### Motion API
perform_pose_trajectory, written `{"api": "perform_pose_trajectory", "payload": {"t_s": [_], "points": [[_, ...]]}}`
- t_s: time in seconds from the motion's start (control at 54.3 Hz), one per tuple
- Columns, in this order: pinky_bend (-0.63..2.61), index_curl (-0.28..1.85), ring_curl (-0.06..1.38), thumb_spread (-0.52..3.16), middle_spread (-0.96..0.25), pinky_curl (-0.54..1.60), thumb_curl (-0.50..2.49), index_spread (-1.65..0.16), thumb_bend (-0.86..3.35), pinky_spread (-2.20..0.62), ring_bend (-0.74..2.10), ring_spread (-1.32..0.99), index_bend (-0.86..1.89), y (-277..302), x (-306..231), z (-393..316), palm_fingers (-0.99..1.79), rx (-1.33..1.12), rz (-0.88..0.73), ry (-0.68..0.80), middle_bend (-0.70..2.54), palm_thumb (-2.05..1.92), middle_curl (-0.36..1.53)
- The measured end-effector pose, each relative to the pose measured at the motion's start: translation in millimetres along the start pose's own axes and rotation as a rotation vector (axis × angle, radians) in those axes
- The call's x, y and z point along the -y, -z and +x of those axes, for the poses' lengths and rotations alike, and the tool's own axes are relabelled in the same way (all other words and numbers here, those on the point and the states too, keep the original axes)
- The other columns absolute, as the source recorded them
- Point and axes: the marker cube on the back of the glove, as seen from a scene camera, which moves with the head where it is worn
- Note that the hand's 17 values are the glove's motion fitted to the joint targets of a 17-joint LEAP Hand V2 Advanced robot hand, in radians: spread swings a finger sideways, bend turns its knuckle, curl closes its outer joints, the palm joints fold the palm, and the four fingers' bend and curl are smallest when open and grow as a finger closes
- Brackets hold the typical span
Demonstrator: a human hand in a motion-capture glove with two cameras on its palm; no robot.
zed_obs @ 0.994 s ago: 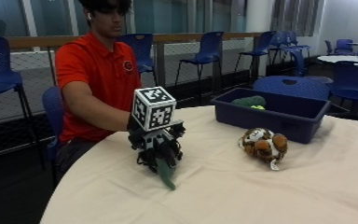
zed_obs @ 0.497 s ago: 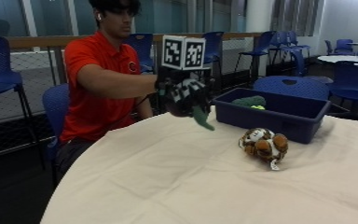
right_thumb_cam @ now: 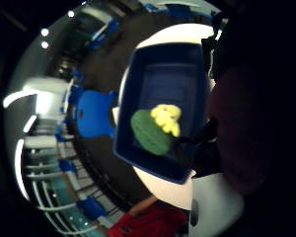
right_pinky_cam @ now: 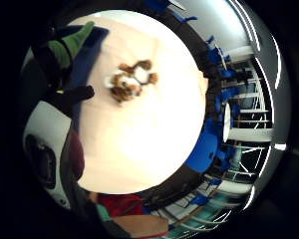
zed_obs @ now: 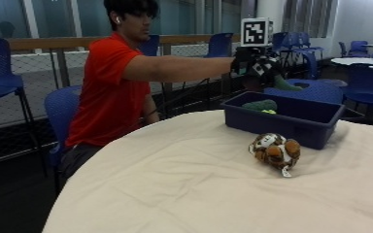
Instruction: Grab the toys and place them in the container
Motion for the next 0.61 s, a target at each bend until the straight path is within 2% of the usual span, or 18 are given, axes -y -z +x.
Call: {"api": "perform_pose_trajectory", "payload": {"t_s": [0.074, 0.147, 0.258, 0.368, 0.405, 0.424, 0.46, 0.479, 0.516, 0.608], "points": [[0.99, 0.69, 0.43, 0.85, -0.26, 0.37, 0.87, -0.45, 0.15, -0.46, 0.81, -0.54, 0.17, -5.5, 10.9, -26.3, 0.80, -0.001, -0.002, 0.051, 0.24, 0.61, 0.26], [0.99, 0.71, 0.43, 0.85, -0.26, 0.38, 0.89, -0.45, 0.14, -0.46, 0.80, -0.54, 0.17, -15.4, 19.1, -53.5, 0.79, -0.048, -0.012, 0.203, 0.23, 0.62, 0.27], [0.98, 0.74, 0.43, 0.85, -0.26, 0.38, 0.92, -0.46, 0.13, -0.46, 0.78, -0.55, 0.16, -27.4, 28.1, -71.1, 0.78, -0.121, -0.021, 0.237, 0.21, 0.61, 0.29], [0.98, 0.76, 0.44, 0.86, -0.27, 0.38, 0.94, -0.47, 0.11, -0.45, 0.76, -0.54, 0.16, -38.1, 30.9, -82.6, 0.74, -0.106, -0.083, 0.172, 0.20, 0.61, 0.30], [1.02, 0.77, 0.45, 0.90, -0.25, 0.39, 0.94, -0.47, 0.11, -0.45, 0.76, -0.51, 0.15, -42.0, 31.1, -80.2, 0.63, -0.102, -0.111, 0.131, 0.11, 0.59, 0.27], [1.08, 0.74, 0.45, 0.97, -0.23, 0.41, 0.92, -0.47, 0.10, -0.42, 0.78, -0.47, 0.08, -43.8, 31.2, -76.9, 0.45, -0.104, -0.119, 0.119, 0.01, 0.56, 0.23], [1.11, 0.74, 0.43, 1.05, -0.19, 0.44, 0.85, -0.46, 0.03, -0.33, 0.60, -0.35, 0.12, -46.9, 31.6, -64.5, 0.07, -0.137, -0.117, 0.111, 0.10, 0.43, 0.25], [1.14, 0.76, 0.45, 1.07, -0.18, 0.46, 0.84, -0.45, 0.02, -0.31, 0.61, -0.32, 0.15, -47.8, 31.6, -57.1, 0.04, -0.158, -0.111, 0.118, 0.12, 0.42, 0.26], [1.18, 0.70, 0.40, 1.10, -0.15, 0.46, 0.77, -0.44, -0.06, -0.23, 0.46, -0.24, 0.07, -47.3, 30.3, -46.7, -0.19, -0.153, -0.102, 0.147, 0.15, 0.29, 0.26], [1.18, 0.58, 0.31, 1.15, -0.11, 0.42, 0.65, -0.42, -0.09, -0.10, 0.29, -0.11, 0.06, -41.8, 24.8, -41.2, -0.25, 0.037, -0.090, 0.132, 0.16, 0.10, 0.25]]}}
